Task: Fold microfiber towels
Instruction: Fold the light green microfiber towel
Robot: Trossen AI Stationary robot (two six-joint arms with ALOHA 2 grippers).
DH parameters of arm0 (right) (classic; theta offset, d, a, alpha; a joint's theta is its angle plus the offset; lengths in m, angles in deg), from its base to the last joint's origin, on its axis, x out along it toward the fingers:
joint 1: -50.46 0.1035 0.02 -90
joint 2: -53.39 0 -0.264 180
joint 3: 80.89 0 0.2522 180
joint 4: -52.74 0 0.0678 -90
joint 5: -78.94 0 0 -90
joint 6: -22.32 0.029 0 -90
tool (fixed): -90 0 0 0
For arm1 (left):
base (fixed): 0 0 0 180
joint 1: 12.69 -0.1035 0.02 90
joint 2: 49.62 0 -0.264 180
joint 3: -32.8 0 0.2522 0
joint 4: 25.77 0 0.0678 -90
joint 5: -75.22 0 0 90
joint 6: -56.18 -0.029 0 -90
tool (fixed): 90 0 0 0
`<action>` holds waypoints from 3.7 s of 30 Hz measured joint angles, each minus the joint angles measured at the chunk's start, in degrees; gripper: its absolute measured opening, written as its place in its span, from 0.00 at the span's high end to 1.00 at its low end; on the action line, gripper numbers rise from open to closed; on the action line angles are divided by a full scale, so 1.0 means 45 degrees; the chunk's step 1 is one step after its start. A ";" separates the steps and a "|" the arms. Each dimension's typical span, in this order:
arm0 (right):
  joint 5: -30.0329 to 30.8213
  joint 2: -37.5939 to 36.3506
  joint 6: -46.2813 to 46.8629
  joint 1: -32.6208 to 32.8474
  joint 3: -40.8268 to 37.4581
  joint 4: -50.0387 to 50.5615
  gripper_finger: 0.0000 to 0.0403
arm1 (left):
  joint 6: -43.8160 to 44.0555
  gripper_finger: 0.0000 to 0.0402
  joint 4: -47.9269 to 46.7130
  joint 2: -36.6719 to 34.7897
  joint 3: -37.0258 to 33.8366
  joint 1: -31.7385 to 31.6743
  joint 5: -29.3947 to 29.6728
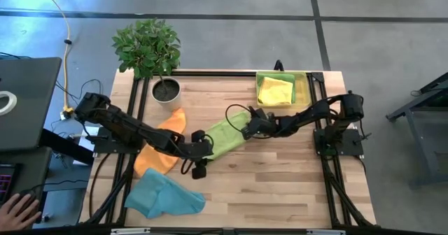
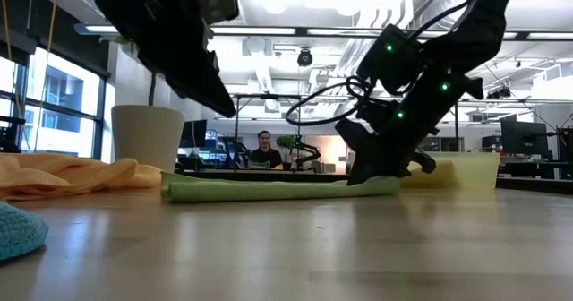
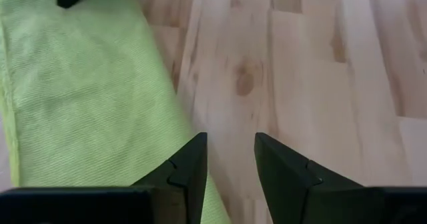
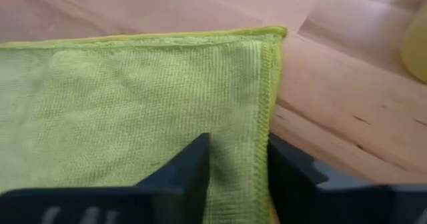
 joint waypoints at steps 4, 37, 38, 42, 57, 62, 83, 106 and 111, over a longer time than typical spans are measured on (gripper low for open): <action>0.0107 0.0024 -0.0191 -0.0010 -0.0008 0.0063 0.87 | -0.0005 0.71 -0.0850 0.0000 0.0508 0.0300 0.0433; 0.0264 -0.1932 0.1366 0.1814 0.6070 1.3705 0.99 | 0.1477 0.71 -0.5217 -0.0245 0.0842 0.0744 0.1790; 0.0283 -0.1694 0.1382 0.1953 0.6350 1.3681 0.99 | 0.1492 0.71 -0.5288 -0.0344 0.0863 0.0744 0.1738; 0.0283 -0.0672 0.1521 0.2376 0.7287 1.3278 0.99 | 0.1579 0.71 -0.5855 -0.0942 0.0844 0.0753 0.1711; 0.0394 0.3097 0.1944 0.2506 1.1332 1.2892 0.99 | 0.1477 0.71 -0.7455 -0.3605 0.0857 0.1384 0.2036; 0.0364 0.3622 0.2083 0.2574 1.2216 1.2924 0.99 | 0.1472 0.71 -0.8077 -0.4240 0.0859 0.1829 0.2241; 0.0520 0.4708 0.3026 0.3483 1.2669 0.9589 0.97 | 0.1591 0.71 -1.0337 -0.5408 0.0857 0.2835 0.3271; 0.0348 0.4940 -0.2703 0.4062 1.5004 1.4923 0.59 | 0.3821 0.71 -1.0556 -0.5513 0.0805 0.5081 0.3612; 0.0402 0.4925 -0.0800 0.4090 1.3513 1.4186 0.62 | 0.4714 0.71 -1.0544 -0.5508 0.0766 0.5871 0.4002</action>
